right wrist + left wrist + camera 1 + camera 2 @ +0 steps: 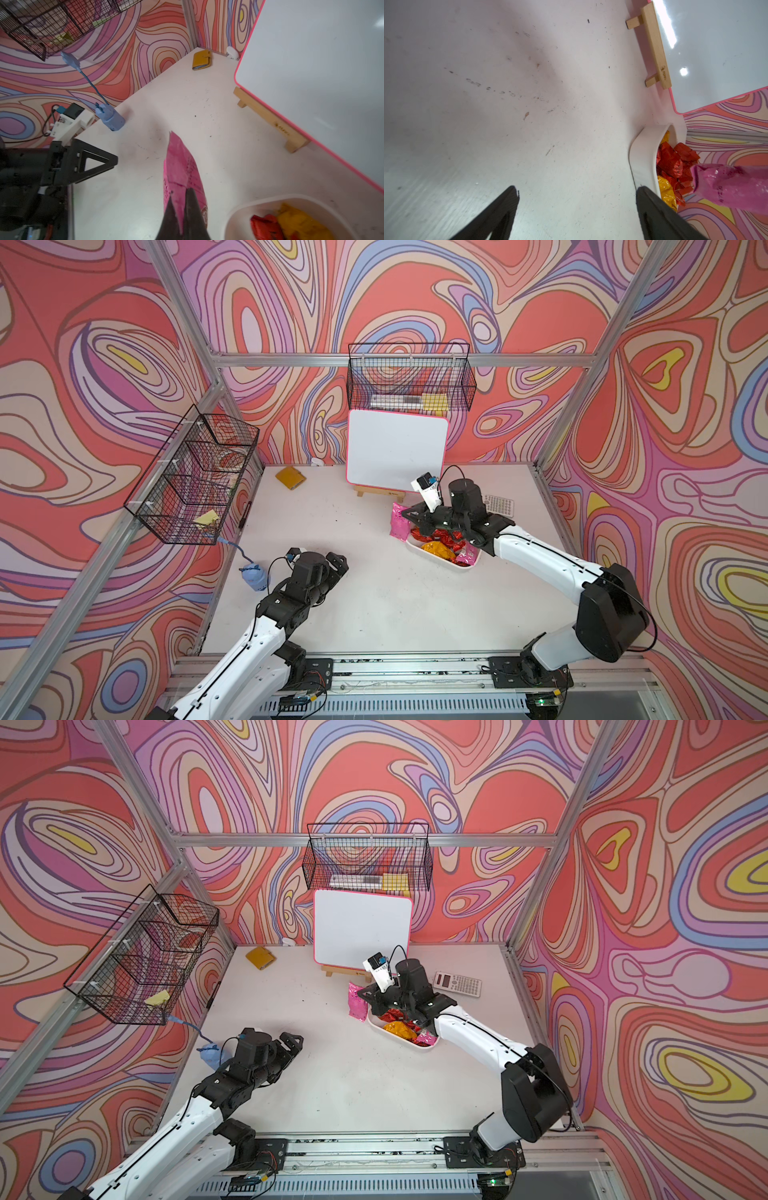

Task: Take the tea bags out of the storage box
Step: Place the tea bag at the center of the board.

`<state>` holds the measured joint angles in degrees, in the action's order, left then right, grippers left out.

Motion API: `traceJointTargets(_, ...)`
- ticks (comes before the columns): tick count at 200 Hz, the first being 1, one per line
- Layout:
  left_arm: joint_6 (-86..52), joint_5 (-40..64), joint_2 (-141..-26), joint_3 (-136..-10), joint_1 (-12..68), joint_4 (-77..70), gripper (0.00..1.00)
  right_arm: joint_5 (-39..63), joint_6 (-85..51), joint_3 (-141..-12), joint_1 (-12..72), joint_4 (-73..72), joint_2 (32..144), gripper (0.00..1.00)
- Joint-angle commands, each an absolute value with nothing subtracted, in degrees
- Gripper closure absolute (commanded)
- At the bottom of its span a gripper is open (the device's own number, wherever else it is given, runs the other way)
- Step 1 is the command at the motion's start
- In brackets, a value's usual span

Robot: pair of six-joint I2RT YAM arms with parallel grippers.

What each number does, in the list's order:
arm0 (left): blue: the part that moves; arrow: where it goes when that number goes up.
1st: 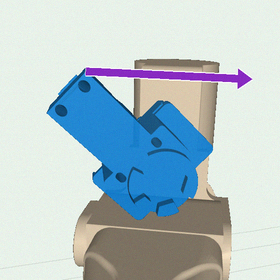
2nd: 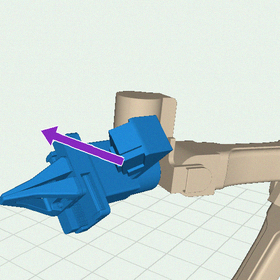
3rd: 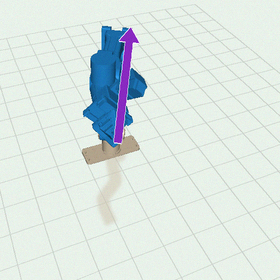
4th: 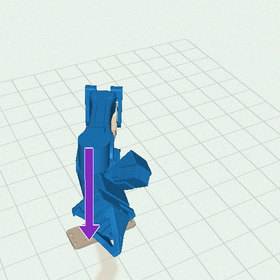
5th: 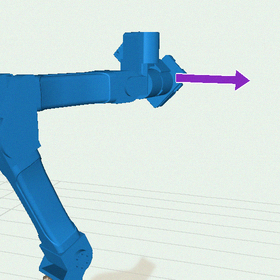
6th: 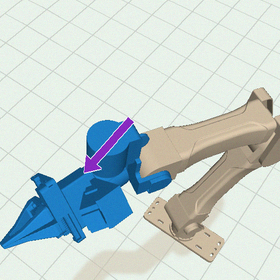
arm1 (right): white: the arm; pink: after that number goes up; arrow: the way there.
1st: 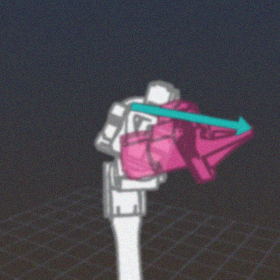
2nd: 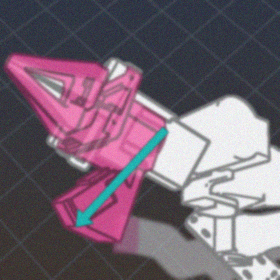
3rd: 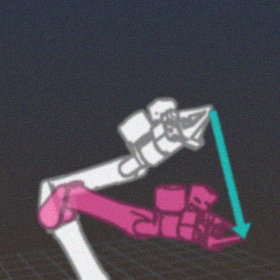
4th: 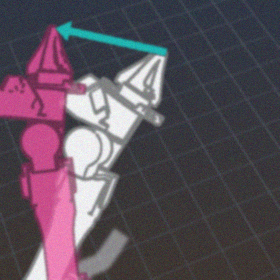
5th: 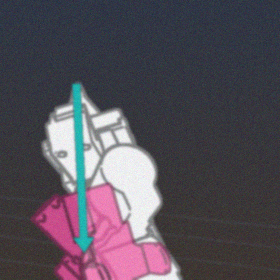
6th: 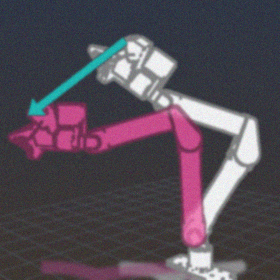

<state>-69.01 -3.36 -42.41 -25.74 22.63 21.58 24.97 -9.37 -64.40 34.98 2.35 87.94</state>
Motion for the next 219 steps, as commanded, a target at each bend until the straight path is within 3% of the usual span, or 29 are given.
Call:
traceJointTargets(1,-66.62,-9.59,-41.66,-29.09,22.78,33.53,0.09,18.53,-28.83,-65.67,41.06,0.13,92.02,1.0)
traceJointTargets(46,-63.2,-15.01,-40.7,-35.46,22.26,44.14,0.1,26.8,-46.89,-78.21,46.62,5.8,109.46,1.0)
traceJointTargets(125,-57.83,-13.58,-40.87,-38.1,22.06,50.96,0.19,34.81,-50.47,-95.27,49.57,10.23,131.27,1.0)
traceJointTargets(146,-55.69,-11.57,-41.42,-37.97,22.06,50.67,0.2,32.65,-47.12,-98.62,49.53,15.64,132.52,0.8)
traceJointTargets(171,-53.24,-8.33,-41.92,-38.21,22.06,48.67,0.19,27.75,-42.94,-99.36,49.42,19.43,128.99,0.63)
traceJointTargets(193,-53.31,-4.7,-42.08,-37.93,22.02,44.94,0.19,22.68,-38.73,-97.95,49.14,22.47,123.38,0.57)
traceJointTargets(219,-58.34,2.29,-43.59,-36.08,22.1,36.8,0.2,14.96,-34.35,-92.59,48.05,25.01,114.48,0.56)
